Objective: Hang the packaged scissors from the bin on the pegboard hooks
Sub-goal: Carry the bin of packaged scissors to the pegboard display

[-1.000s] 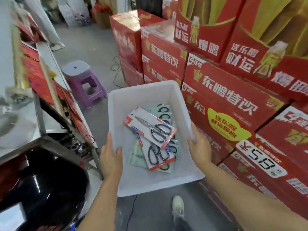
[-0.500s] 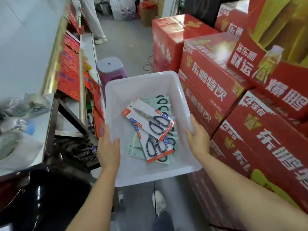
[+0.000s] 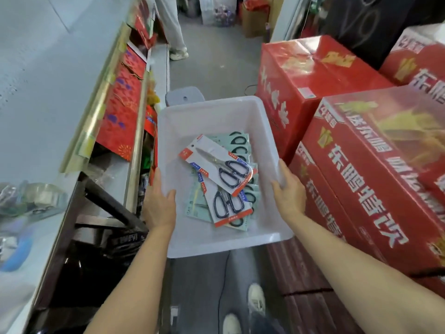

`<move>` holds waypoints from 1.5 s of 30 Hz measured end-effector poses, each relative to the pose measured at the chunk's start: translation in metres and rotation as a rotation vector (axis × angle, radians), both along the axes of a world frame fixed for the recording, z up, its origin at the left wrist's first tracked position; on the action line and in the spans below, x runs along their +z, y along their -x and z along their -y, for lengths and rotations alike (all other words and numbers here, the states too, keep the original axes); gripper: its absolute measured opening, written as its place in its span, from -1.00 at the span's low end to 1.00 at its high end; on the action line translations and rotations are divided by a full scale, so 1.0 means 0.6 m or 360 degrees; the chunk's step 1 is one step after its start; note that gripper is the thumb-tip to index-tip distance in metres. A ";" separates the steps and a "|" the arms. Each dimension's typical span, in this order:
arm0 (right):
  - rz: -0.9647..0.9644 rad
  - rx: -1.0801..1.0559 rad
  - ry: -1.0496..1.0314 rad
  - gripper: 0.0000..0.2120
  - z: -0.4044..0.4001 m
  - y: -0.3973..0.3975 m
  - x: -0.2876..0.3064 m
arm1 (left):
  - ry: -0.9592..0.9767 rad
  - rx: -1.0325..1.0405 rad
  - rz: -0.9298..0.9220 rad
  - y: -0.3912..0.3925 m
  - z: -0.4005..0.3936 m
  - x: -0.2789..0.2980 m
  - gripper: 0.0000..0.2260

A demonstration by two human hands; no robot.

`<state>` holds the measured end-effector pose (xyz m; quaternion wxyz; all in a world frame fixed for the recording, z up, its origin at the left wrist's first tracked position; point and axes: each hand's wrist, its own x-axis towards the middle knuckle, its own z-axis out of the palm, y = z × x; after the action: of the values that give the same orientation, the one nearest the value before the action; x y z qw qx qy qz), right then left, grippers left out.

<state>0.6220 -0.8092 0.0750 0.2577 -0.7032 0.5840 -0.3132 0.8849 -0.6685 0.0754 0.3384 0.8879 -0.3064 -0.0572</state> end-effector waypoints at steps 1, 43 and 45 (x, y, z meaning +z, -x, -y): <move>-0.0028 0.0026 0.0006 -0.42 0.023 -0.008 0.000 | -0.0012 0.0019 -0.0006 -0.005 0.018 -0.001 -0.35; -0.0071 0.0110 -0.0174 -0.45 0.567 -0.532 0.008 | -0.0146 0.0092 0.0132 -0.499 0.528 0.021 -0.36; -0.0083 0.0108 -0.0184 -0.44 0.589 -0.549 0.008 | -0.0147 0.0088 0.0141 -0.517 0.551 0.022 -0.36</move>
<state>0.9512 -1.1624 0.0797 0.2930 -0.7145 0.5834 -0.2514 1.1949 -0.9989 0.0888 0.2845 0.9123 -0.2936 -0.0225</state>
